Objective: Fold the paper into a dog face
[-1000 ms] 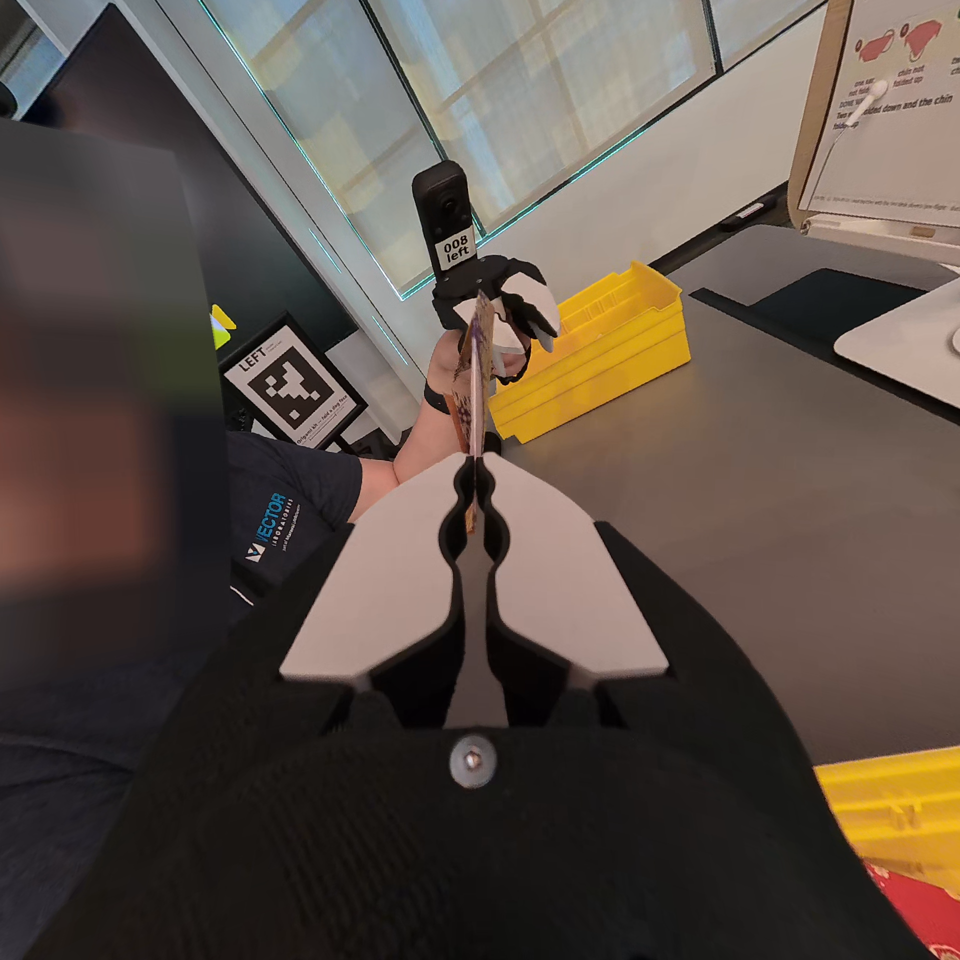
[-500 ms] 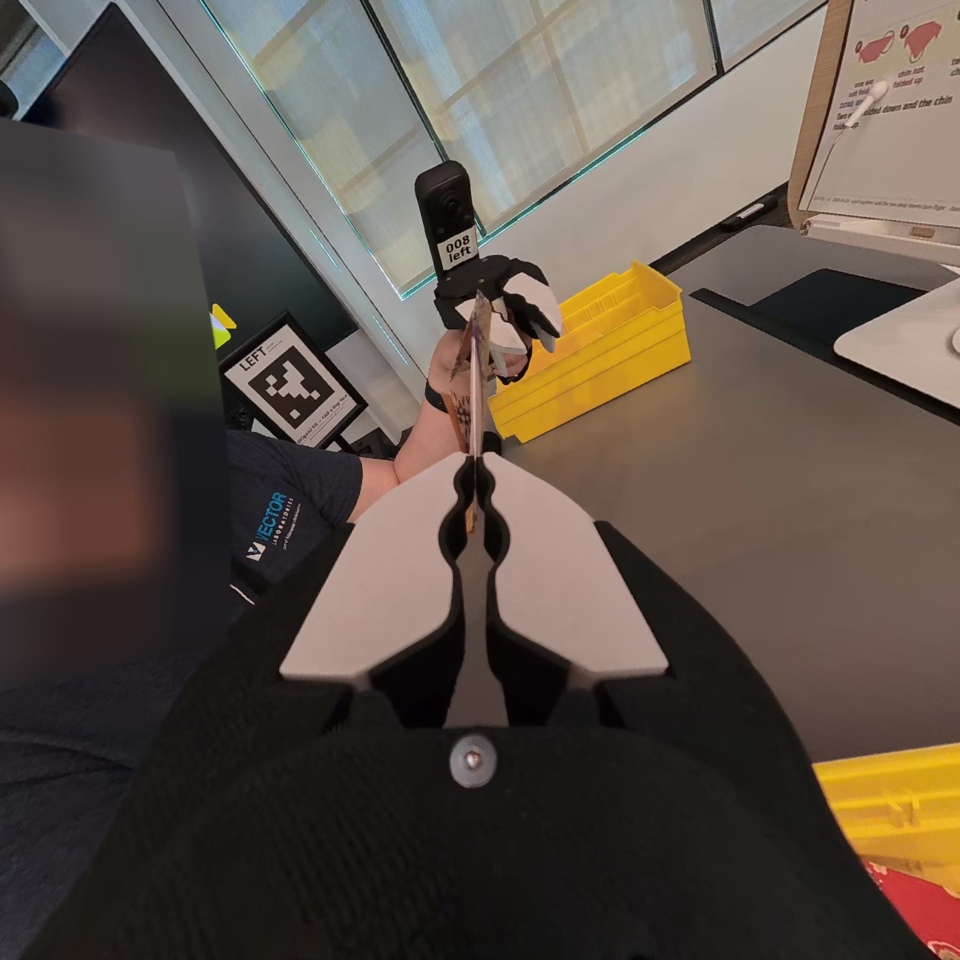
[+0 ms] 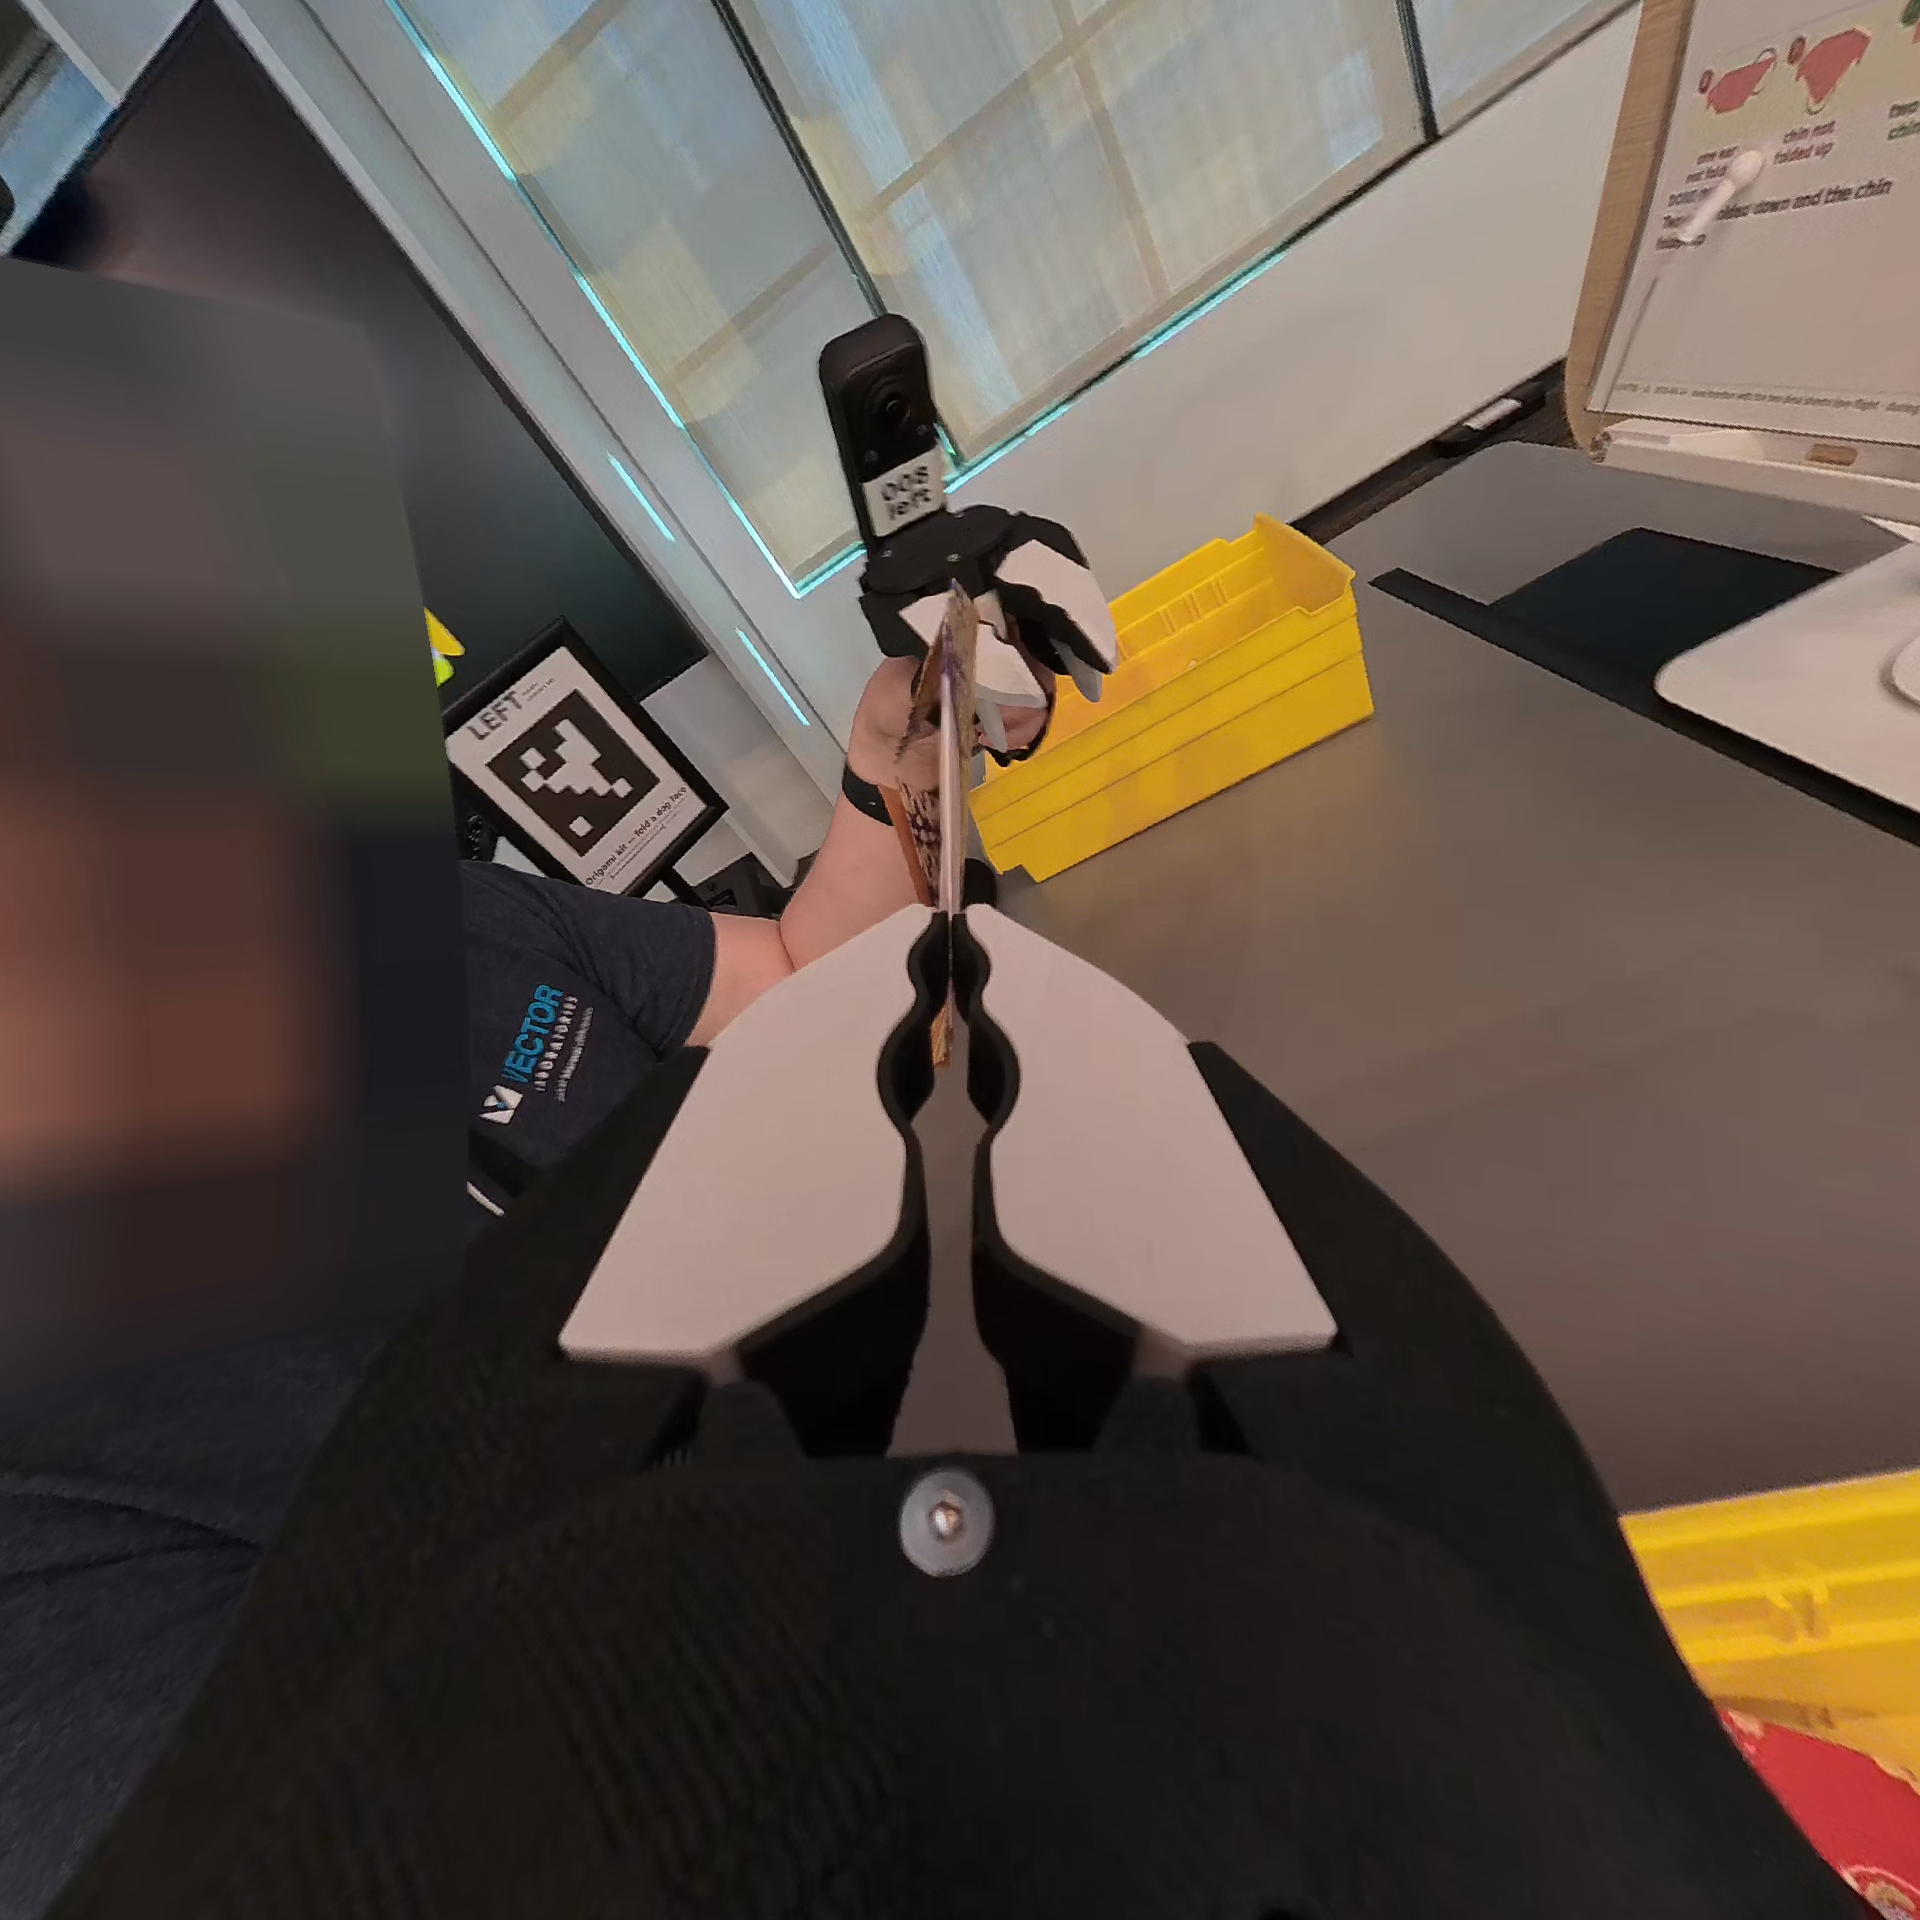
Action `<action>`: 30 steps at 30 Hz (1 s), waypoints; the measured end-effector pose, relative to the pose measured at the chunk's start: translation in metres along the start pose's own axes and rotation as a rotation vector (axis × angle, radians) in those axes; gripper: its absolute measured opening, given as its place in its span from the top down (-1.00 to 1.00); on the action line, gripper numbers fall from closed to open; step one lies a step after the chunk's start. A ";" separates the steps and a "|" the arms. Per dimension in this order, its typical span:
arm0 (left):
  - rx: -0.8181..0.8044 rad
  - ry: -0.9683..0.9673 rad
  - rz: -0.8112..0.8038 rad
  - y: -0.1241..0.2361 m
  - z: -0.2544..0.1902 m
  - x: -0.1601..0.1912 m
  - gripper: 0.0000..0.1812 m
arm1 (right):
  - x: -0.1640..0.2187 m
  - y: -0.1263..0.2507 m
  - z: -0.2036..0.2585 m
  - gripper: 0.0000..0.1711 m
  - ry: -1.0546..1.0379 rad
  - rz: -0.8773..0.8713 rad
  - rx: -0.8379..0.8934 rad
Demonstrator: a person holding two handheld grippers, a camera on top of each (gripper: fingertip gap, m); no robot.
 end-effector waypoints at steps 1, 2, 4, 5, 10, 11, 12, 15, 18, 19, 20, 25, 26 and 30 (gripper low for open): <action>-0.001 0.001 0.000 0.000 0.000 0.000 0.73 | 0.001 0.001 -0.004 0.98 -0.008 0.003 0.025; -0.004 0.002 0.001 0.000 0.001 0.000 0.73 | 0.003 0.002 -0.009 0.98 -0.022 0.009 0.057; -0.008 0.007 0.000 0.000 0.003 0.001 0.73 | 0.008 0.006 -0.024 0.98 -0.072 0.012 0.082; -0.008 0.011 0.000 0.000 0.003 0.001 0.73 | 0.011 0.008 -0.031 0.98 -0.101 0.008 0.078; -0.010 0.005 0.001 0.001 0.002 0.001 0.73 | 0.020 0.015 -0.048 0.98 -0.146 -0.005 0.057; -0.010 0.004 0.001 0.001 0.002 0.001 0.74 | 0.020 0.015 -0.048 0.99 -0.143 -0.007 0.050; -0.010 0.005 0.000 0.001 0.002 0.001 0.74 | 0.020 0.015 -0.048 0.99 -0.140 -0.012 0.043; -0.011 0.007 0.001 0.001 0.003 0.001 0.73 | 0.020 0.017 -0.047 0.99 -0.136 -0.020 0.041; -0.009 0.008 0.001 0.001 0.003 0.001 0.73 | 0.019 0.019 -0.047 0.99 -0.134 -0.028 0.040; -0.010 0.007 0.002 0.000 0.003 0.001 0.73 | 0.019 0.019 -0.047 0.99 -0.133 -0.031 0.038; -0.010 0.007 0.002 0.000 0.003 0.001 0.73 | 0.019 0.019 -0.047 0.99 -0.133 -0.032 0.037; -0.010 0.005 0.006 -0.001 0.003 0.001 0.73 | 0.019 0.019 -0.046 0.99 -0.128 -0.035 0.033; -0.010 0.004 0.006 -0.001 0.003 0.001 0.73 | 0.018 0.019 -0.045 0.99 -0.126 -0.035 0.031; -0.014 0.004 0.006 0.000 0.003 0.001 0.73 | 0.017 0.018 -0.042 0.99 -0.113 -0.035 0.027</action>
Point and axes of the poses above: each gripper's, where its closed fingertips meet, y back along the fingers, x out of its underside, z = x × y across the jaws, the point moved 9 cm from there along y, back along the fingers, and after that the axes turned 12 degrees about -x, right-handed, at the moved point
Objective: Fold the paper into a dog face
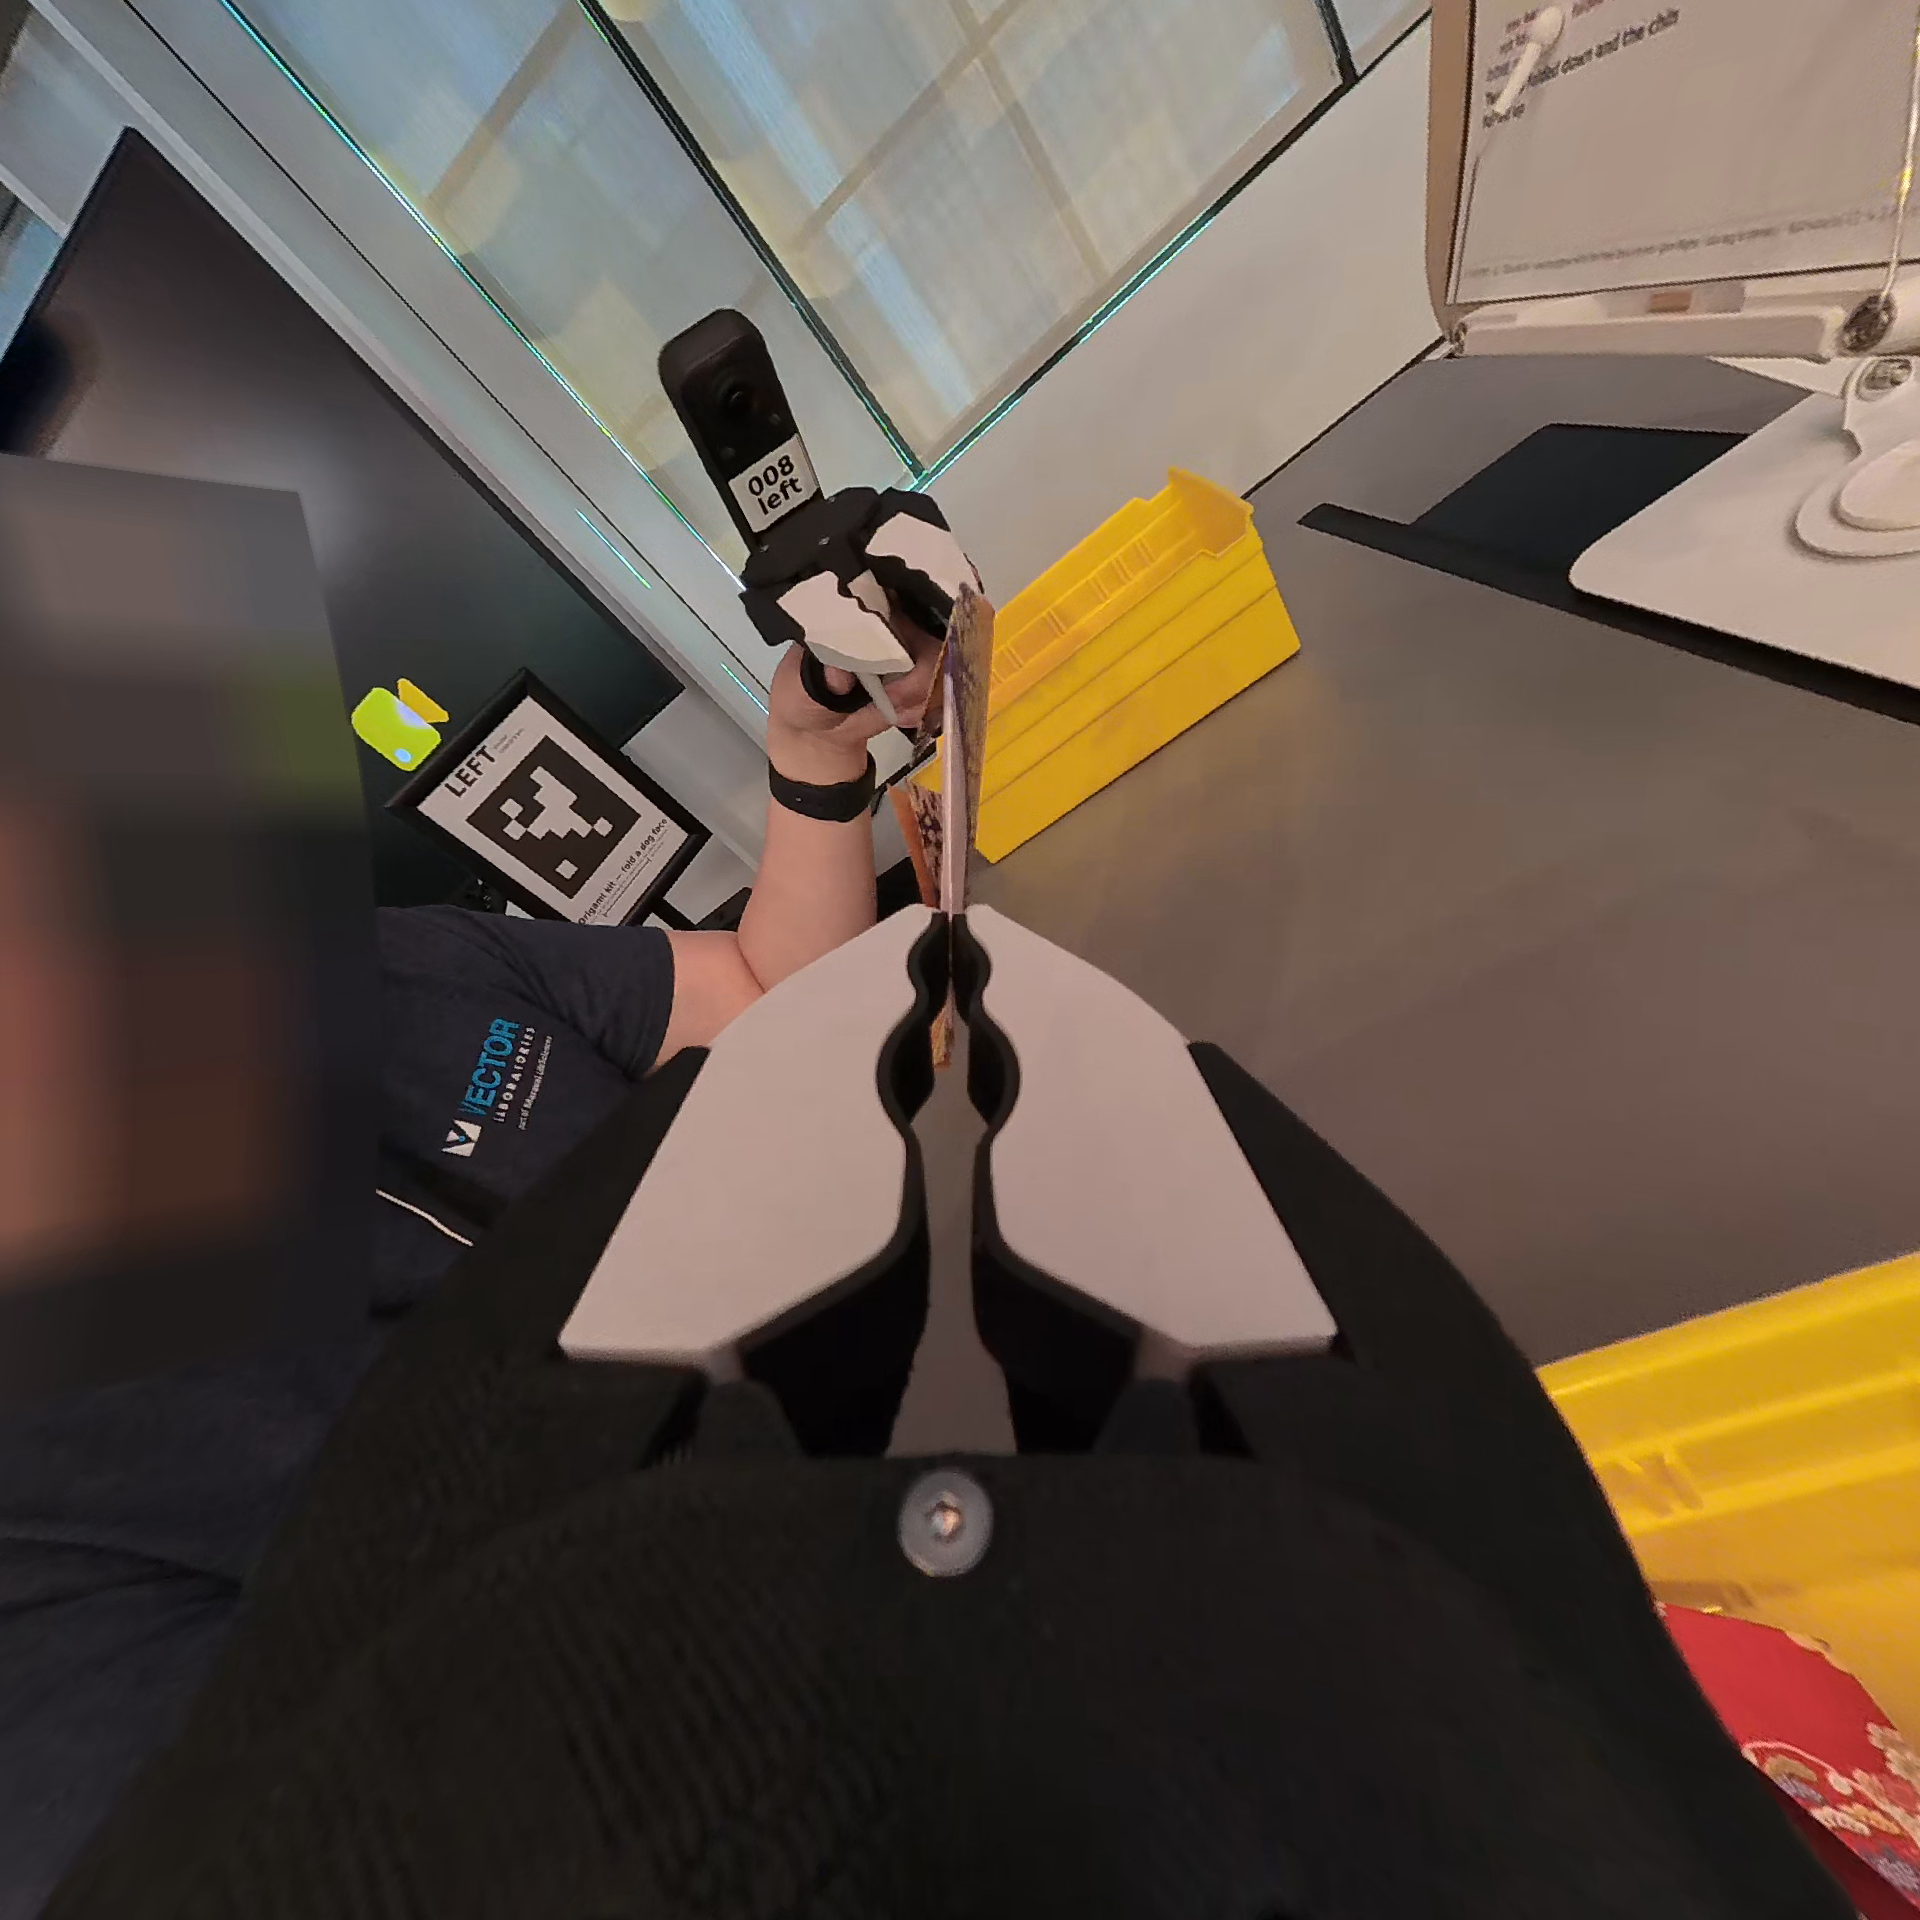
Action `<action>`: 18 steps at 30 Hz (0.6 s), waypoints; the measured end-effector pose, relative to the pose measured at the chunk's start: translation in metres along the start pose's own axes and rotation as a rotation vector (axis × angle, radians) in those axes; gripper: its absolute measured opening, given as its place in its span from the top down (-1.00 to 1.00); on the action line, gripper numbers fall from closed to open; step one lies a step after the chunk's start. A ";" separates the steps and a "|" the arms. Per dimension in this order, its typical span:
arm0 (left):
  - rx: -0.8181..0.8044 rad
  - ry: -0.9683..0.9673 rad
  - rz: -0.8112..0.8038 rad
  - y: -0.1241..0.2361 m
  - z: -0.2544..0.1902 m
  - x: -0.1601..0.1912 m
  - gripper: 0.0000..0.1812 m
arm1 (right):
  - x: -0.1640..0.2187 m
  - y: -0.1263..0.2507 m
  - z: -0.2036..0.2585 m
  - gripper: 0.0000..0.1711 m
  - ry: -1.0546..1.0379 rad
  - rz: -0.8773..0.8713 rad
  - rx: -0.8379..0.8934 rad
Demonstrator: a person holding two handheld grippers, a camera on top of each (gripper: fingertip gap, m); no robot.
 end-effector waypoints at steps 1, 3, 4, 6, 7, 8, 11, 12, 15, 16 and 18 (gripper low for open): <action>0.000 0.001 0.000 0.000 0.000 0.000 0.73 | -0.001 0.000 0.001 0.99 0.004 -0.002 -0.002; 0.001 0.002 0.000 0.000 0.000 0.000 0.73 | -0.002 -0.001 0.003 0.99 0.014 -0.008 -0.007; 0.000 0.001 0.000 0.000 0.000 0.000 0.73 | -0.002 -0.001 0.005 0.99 0.018 -0.010 -0.009; 0.001 0.000 0.001 0.000 0.000 0.000 0.73 | -0.003 -0.002 0.008 0.99 0.028 -0.009 -0.013; 0.000 -0.001 0.001 0.000 0.000 0.000 0.73 | -0.003 -0.002 0.009 0.99 0.032 -0.008 -0.015; -0.001 -0.002 0.001 0.000 0.000 0.000 0.73 | -0.004 -0.003 0.011 0.99 0.036 -0.006 -0.018; -0.001 -0.002 0.003 -0.001 0.000 0.000 0.73 | -0.005 -0.005 0.014 0.99 0.049 0.002 -0.020; -0.001 -0.002 0.003 -0.001 0.000 0.000 0.73 | -0.005 -0.005 0.015 0.99 0.052 0.004 -0.021; -0.001 -0.003 0.004 -0.001 -0.001 0.000 0.73 | -0.005 -0.006 0.016 0.99 0.054 0.005 -0.023; -0.001 -0.003 0.004 -0.001 -0.001 0.000 0.73 | -0.005 -0.006 0.017 0.99 0.054 0.006 -0.023; -0.001 -0.004 0.005 -0.001 -0.001 0.000 0.73 | -0.005 -0.006 0.017 0.99 0.054 0.005 -0.023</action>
Point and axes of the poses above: each gripper's, where its closed fingertips meet, y back along the fingers, x out of its underside, z = x × y across the jaws, the point moved 9 cm from there along y, back along the fingers, and after that the axes turned 12 degrees about -x, right-handed, at the moved point
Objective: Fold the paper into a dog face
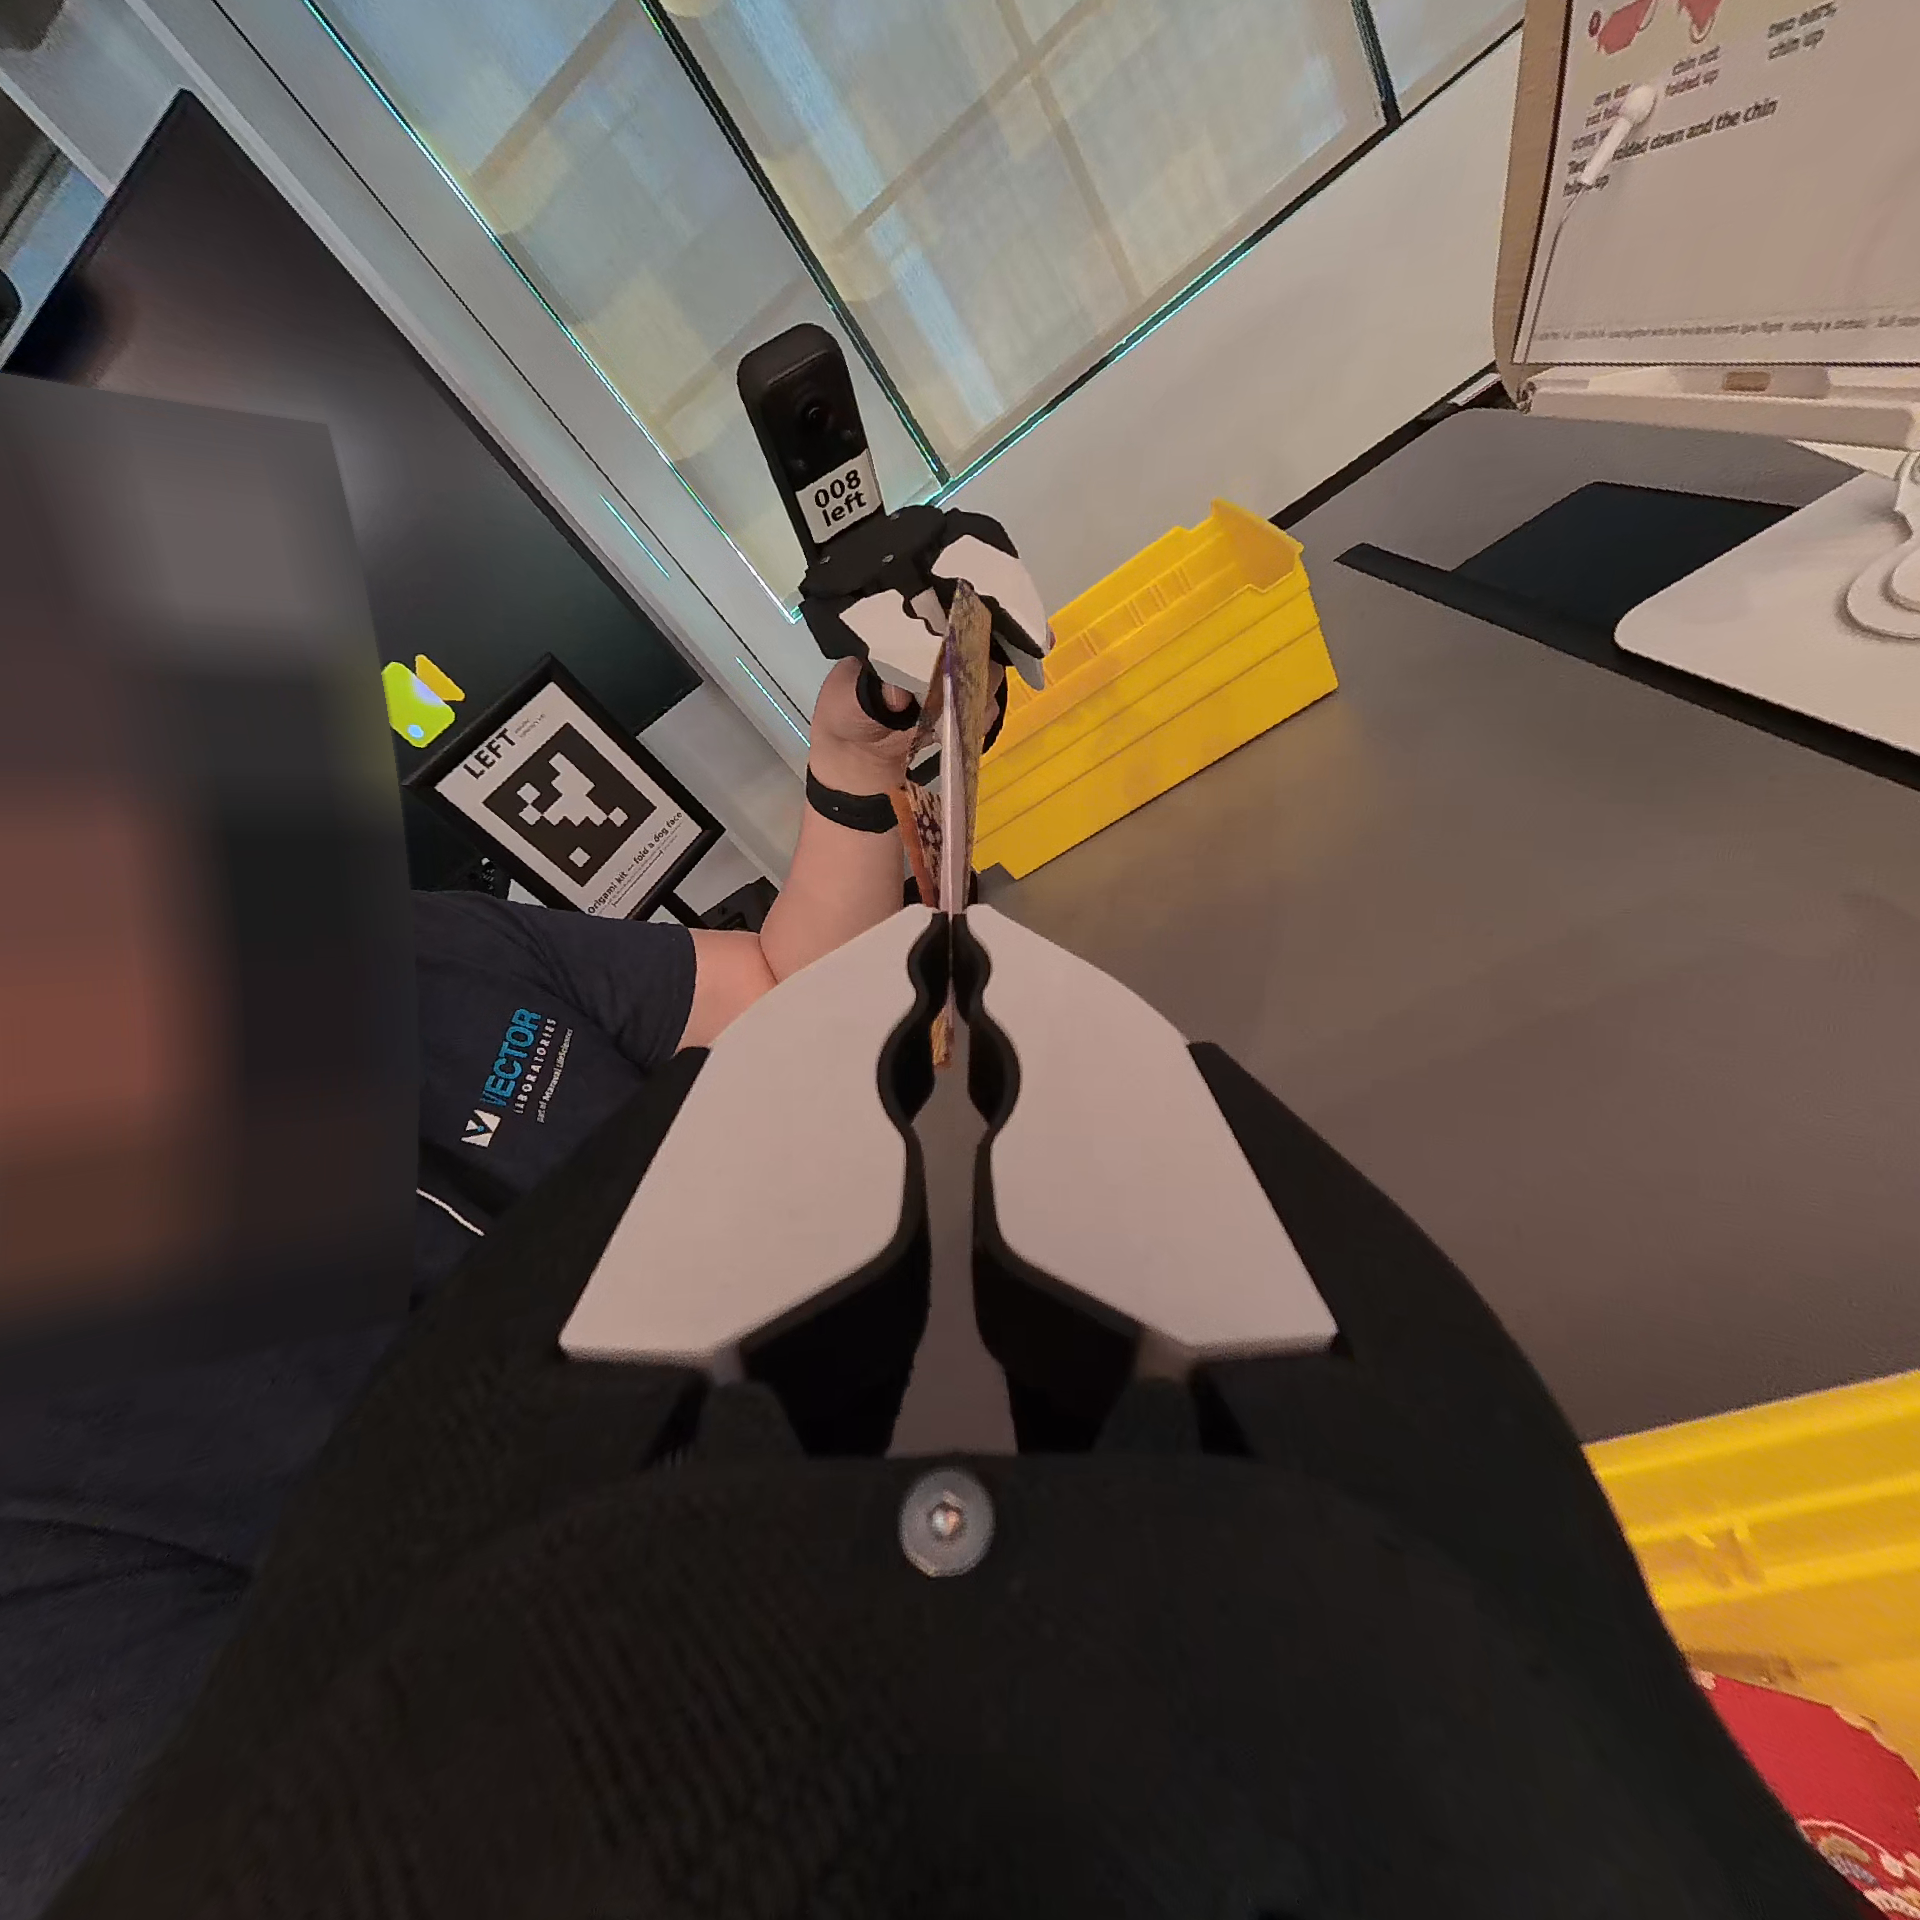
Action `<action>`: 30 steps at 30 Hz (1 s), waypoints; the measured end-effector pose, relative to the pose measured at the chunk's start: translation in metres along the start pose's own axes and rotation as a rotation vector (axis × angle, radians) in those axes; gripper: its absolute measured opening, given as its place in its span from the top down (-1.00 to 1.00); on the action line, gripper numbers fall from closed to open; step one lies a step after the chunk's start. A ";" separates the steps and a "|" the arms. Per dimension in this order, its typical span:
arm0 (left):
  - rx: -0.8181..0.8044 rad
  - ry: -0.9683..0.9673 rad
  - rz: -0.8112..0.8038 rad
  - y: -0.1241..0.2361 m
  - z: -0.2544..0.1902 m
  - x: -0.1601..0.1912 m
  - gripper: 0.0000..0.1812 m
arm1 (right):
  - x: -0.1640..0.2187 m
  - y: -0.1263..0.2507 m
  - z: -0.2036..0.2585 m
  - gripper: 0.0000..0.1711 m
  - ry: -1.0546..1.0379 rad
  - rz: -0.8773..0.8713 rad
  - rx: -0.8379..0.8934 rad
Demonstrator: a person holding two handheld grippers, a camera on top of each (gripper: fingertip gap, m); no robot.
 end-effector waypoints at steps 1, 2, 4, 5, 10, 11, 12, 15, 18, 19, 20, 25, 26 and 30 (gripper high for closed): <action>0.000 0.000 0.000 0.000 0.000 0.000 0.73 | 0.000 0.000 0.000 0.99 0.000 -0.002 -0.001; 0.000 0.000 0.000 0.000 0.000 0.000 0.73 | 0.000 0.000 0.000 0.99 0.000 -0.002 -0.002; 0.000 0.001 -0.001 0.000 0.000 0.000 0.73 | 0.000 0.000 0.001 0.99 0.001 0.000 -0.003; 0.000 0.001 -0.001 0.000 0.000 0.000 0.73 | 0.000 -0.001 0.000 0.99 0.001 0.000 -0.002; -0.003 0.004 0.004 -0.001 0.001 0.001 0.73 | 0.006 0.004 -0.018 0.99 -0.080 0.006 0.071; -0.004 0.004 0.004 -0.001 0.001 0.001 0.73 | 0.008 0.006 -0.022 0.99 -0.094 0.003 0.066; -0.005 0.005 0.004 -0.001 0.002 0.001 0.73 | 0.009 0.007 -0.025 0.99 -0.103 -0.004 0.056; -0.003 0.009 0.004 -0.001 0.002 0.001 0.73 | 0.009 0.008 -0.028 0.99 -0.107 -0.017 0.042; -0.002 0.007 0.004 -0.001 0.002 0.001 0.73 | 0.009 0.008 -0.027 0.99 -0.105 -0.013 0.037; 0.000 0.007 0.004 -0.002 0.002 0.001 0.73 | 0.009 0.008 -0.027 0.99 -0.105 -0.016 0.034; 0.001 0.007 0.006 -0.002 0.001 0.001 0.73 | 0.009 0.008 -0.027 0.99 -0.105 -0.017 0.032; 0.005 0.002 0.014 -0.004 0.001 0.002 0.73 | 0.009 0.007 -0.028 0.99 -0.105 -0.011 0.031; 0.003 0.002 0.016 -0.004 0.001 0.002 0.73 | 0.010 0.007 -0.028 0.99 -0.107 -0.011 0.031; -0.007 0.000 0.020 -0.004 0.002 0.003 0.73 | 0.011 0.007 -0.031 0.99 -0.116 -0.007 0.039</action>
Point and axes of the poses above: each gripper's, where its closed fingertips meet, y back along the fingers, x out of its underside, z = x × y across the jaws, the point moved 9 cm from there along y, back along the fingers, and after that the axes turned 12 degrees about -x, right-handed, at the moved point
